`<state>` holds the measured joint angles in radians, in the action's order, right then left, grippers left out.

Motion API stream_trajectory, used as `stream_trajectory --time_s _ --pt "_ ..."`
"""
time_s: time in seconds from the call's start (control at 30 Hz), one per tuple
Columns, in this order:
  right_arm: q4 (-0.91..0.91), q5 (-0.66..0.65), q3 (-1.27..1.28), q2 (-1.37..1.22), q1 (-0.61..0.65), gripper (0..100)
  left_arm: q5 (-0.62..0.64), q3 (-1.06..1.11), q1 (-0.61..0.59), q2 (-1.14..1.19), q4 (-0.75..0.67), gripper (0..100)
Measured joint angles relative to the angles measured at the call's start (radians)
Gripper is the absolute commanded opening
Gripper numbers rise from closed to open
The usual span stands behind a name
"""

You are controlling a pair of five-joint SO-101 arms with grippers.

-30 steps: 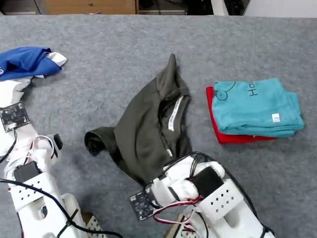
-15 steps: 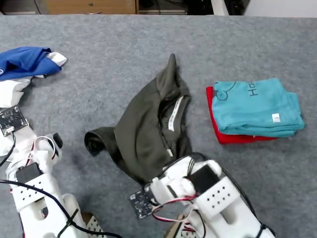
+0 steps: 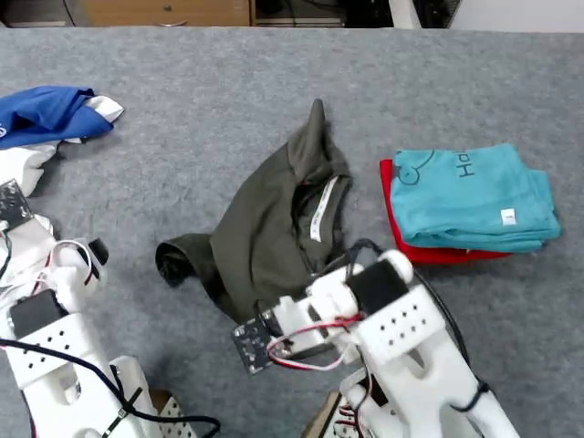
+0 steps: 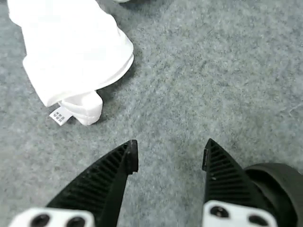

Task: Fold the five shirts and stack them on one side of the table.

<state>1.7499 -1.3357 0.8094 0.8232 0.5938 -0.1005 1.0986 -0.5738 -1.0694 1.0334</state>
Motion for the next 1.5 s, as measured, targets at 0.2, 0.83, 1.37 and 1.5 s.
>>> stream_trajectory --time_s 0.2,0.83,1.37,1.5 --pt "0.003 -0.087 0.009 -0.075 0.000 18.1 -0.034 -0.149 -0.006 0.204 0.080 23" --pt "-0.473 0.115 0.278 -0.348 0.032 14.6 -0.170 -0.307 -0.006 0.437 0.130 23" --pt "-0.516 0.126 0.152 -0.359 0.002 0.4 -0.170 -0.307 -0.008 0.443 0.130 23" --pt "-0.445 0.123 0.071 -0.359 -0.025 3.4 -0.170 -0.307 -0.008 0.446 0.130 23"
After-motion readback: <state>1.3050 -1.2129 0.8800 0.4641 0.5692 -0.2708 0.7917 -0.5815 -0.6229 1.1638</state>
